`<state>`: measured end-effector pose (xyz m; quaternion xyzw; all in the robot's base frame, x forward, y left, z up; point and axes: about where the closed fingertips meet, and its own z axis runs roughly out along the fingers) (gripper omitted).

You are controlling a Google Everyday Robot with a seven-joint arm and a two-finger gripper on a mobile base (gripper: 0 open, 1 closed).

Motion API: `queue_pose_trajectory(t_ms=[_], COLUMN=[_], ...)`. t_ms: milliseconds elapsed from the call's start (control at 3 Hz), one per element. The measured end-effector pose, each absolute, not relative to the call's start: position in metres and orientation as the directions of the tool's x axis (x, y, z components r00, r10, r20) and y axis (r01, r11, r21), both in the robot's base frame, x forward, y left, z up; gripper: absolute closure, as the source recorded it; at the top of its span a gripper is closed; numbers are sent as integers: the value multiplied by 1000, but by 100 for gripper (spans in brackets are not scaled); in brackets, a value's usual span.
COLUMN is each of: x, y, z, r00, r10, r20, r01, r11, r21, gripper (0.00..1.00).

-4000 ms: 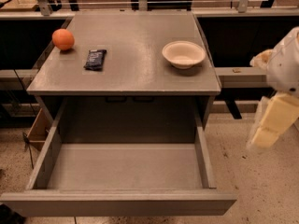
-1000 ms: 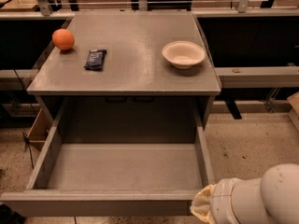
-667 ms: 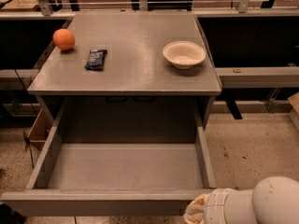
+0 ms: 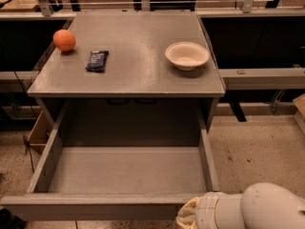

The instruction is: Close top drawer

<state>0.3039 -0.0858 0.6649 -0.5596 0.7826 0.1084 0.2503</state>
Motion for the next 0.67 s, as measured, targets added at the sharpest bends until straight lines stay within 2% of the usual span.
queue_pose_trajectory(t_ms=[667], x=[345], y=[-83], z=[669], r00=[-247], r10=[-804], r20=[-541], r01=[-895], r11=[404], r21=[-192], gripper=[100])
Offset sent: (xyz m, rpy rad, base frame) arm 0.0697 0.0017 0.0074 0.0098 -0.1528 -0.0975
